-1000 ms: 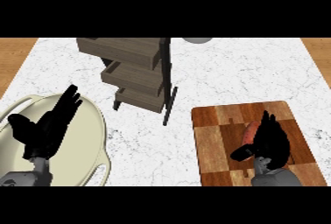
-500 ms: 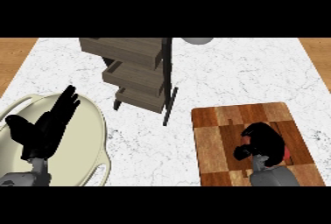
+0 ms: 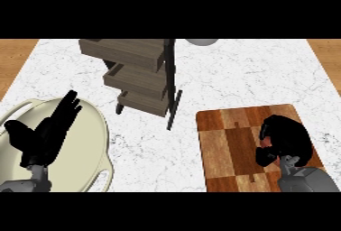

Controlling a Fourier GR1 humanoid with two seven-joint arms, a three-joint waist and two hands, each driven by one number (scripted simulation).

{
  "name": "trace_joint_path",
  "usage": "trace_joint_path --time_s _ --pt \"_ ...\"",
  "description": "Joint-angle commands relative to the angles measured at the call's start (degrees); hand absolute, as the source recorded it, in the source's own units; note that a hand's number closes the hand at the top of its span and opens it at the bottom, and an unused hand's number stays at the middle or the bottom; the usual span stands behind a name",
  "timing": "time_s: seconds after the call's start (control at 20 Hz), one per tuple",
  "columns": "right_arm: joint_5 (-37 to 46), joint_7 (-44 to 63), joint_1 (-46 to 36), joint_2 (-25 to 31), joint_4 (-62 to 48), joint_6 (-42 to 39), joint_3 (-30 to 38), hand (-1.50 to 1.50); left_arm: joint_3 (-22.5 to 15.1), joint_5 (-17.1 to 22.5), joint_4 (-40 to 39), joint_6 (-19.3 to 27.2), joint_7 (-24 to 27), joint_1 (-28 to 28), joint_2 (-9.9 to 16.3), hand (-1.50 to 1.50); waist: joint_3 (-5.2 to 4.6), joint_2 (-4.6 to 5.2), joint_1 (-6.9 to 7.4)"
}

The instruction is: Pick the sweet potato from the cutting board and place it in the tiered basket

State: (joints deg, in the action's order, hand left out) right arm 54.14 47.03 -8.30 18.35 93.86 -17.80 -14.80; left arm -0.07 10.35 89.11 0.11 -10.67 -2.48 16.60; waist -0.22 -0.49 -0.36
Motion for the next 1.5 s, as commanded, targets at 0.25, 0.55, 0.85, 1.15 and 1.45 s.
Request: trace_joint_path --time_s 0.25,0.55,0.85,1.15,1.45 --pt "-8.6 -15.9 -6.8 14.4 20.8 -4.7 10.3 1.5 -0.7 -0.2 3.1 0.5 -1.4 2.0 -0.8 0.0 0.23 -0.17 -0.63" --pt "-22.4 -15.2 -15.6 7.8 29.4 -2.0 21.6 1.5 1.4 0.9 0.2 -1.3 -1.2 -0.8 0.9 0.0 0.22 -0.02 -0.66" --pt "-32.9 1.0 -26.4 5.4 37.5 -10.5 21.5 1.5 1.2 0.6 2.7 -1.8 0.0 1.8 0.1 0.0 0.13 0.07 0.35" --pt "-36.2 15.1 -48.3 3.7 26.4 -11.5 15.2 1.5 0.6 -1.3 0.2 -1.0 -0.2 0.1 -1.0 0.0 0.05 0.22 1.05" --pt "-30.4 19.4 -61.2 -3.5 16.1 -6.9 6.5 1.5 -0.7 -1.8 2.0 -0.2 -2.9 -1.3 -2.5 0.0 0.05 0.22 1.22"
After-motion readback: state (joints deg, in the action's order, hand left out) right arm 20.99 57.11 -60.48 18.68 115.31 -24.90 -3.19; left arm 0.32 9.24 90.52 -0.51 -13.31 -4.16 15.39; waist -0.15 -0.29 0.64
